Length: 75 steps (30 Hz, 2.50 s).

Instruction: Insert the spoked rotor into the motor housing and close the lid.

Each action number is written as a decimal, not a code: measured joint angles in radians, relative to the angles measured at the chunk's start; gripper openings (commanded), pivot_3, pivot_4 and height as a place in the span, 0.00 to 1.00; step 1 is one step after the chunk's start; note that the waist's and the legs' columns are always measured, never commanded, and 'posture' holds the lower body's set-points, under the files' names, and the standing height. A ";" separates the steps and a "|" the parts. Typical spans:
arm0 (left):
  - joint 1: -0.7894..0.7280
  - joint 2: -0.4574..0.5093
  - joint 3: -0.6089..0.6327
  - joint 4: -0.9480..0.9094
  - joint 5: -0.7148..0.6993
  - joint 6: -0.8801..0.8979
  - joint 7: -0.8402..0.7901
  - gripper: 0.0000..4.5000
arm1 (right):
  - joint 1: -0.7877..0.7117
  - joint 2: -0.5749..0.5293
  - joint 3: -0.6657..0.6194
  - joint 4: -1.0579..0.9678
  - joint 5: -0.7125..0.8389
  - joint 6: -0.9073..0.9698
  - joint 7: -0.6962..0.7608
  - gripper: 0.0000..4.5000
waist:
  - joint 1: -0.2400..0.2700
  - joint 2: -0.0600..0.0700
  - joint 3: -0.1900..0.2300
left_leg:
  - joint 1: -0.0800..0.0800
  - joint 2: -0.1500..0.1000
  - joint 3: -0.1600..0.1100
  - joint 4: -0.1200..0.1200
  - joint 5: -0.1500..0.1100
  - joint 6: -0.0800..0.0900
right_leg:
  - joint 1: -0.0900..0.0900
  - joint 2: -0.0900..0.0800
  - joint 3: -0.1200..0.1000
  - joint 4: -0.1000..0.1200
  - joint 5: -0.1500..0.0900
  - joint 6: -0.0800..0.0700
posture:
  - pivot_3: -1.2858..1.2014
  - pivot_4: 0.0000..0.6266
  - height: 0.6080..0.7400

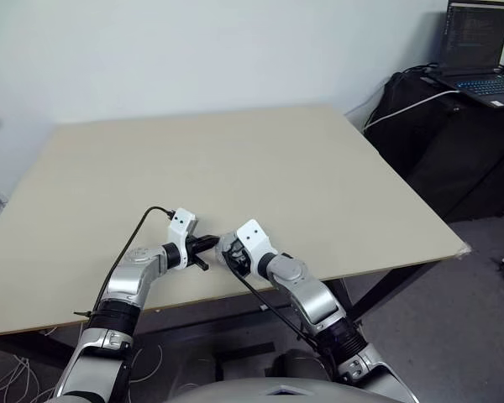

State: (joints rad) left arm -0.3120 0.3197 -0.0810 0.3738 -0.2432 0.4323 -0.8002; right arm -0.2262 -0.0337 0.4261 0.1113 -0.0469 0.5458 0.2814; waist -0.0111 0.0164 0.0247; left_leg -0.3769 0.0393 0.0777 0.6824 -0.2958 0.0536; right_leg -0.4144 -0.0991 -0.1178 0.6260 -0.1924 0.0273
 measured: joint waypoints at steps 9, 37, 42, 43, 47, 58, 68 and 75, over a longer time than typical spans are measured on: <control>-0.048 0.005 -0.034 0.047 0.026 0.040 -0.040 0.00 | -0.001 0.002 -0.001 0.002 0.000 -0.001 -0.001 0.71 | 0.000 0.000 0.001 | 0.000 0.001 -0.001 0.000 0.000 0.000 | 0.000 0.000 -0.001 0.000 0.000 0.000 | 0.52 0.00 1.00; -0.099 -0.007 -0.056 0.084 0.049 0.052 -0.085 0.00 | 0.034 -0.023 -0.031 -0.079 0.020 0.004 0.044 1.00 | 0.005 0.000 0.003 | -0.004 -0.003 -0.002 -0.005 0.000 0.000 | 0.000 -0.006 -0.006 -0.009 0.000 0.001 | 0.52 0.00 1.00; -0.097 -0.006 -0.057 0.082 0.049 0.040 -0.083 0.00 | 0.096 -0.061 -0.054 -0.214 0.062 0.037 0.088 1.00 | 0.008 0.001 0.003 | -0.007 -0.003 -0.003 -0.009 -0.001 0.003 | -0.001 0.000 -0.006 -0.017 0.001 0.004 | 0.52 0.00 1.00; -0.097 -0.007 -0.057 0.082 0.049 0.039 -0.082 0.00 | 0.109 -0.072 -0.062 -0.249 0.075 0.044 0.096 1.00 | 0.009 0.001 0.003 | -0.008 -0.003 -0.003 -0.009 -0.001 0.006 | -0.001 0.001 -0.006 -0.018 0.000 0.005 | 0.52 0.00 1.00; -0.096 -0.007 -0.057 0.082 0.049 0.038 -0.081 0.00 | 0.155 -0.112 -0.106 -0.355 0.109 0.067 0.113 1.00 | 0.011 -0.001 0.004 | -0.008 -0.004 -0.003 -0.009 -0.006 0.007 | -0.001 0.001 -0.005 -0.018 -0.004 0.008 | 0.52 0.00 1.00; -0.093 -0.014 -0.058 0.081 0.049 0.036 -0.081 0.00 | 0.253 0.050 -0.394 -0.491 0.299 0.363 -0.030 1.00 | 0.018 -0.002 0.003 | -0.007 -0.004 -0.003 -0.008 -0.012 0.007 | 0.001 0.003 -0.004 -0.017 -0.007 0.012 | 0.52 0.00 1.00; -0.087 -0.018 -0.060 0.077 0.049 0.035 -0.080 0.00 | 0.196 0.124 -0.779 -0.510 0.634 0.785 -0.323 1.00 | 0.023 0.003 0.000 | -0.006 -0.004 -0.002 -0.007 -0.014 0.008 | 0.002 0.003 -0.002 -0.016 -0.009 0.007 | 0.52 0.00 1.00; -0.080 -0.016 -0.060 0.068 0.049 0.035 -0.075 0.00 | 0.163 0.133 -0.935 -0.445 0.934 0.861 -0.481 1.00 | 0.021 0.004 -0.001 | -0.006 -0.004 -0.001 -0.007 -0.014 0.008 | 0.005 0.004 -0.001 -0.016 -0.009 0.008 | 0.52 0.00 1.00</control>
State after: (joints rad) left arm -0.3919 0.3037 -0.1410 0.4415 -0.1945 0.4673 -0.8754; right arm -0.0635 0.0993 -0.5092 -0.3341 0.8868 1.4066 -0.1995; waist 0.0099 0.0207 0.0233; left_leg -0.3828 0.0353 0.0767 0.6750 -0.3098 0.0616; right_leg -0.4095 -0.0952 -0.1190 0.6105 -0.2019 0.0355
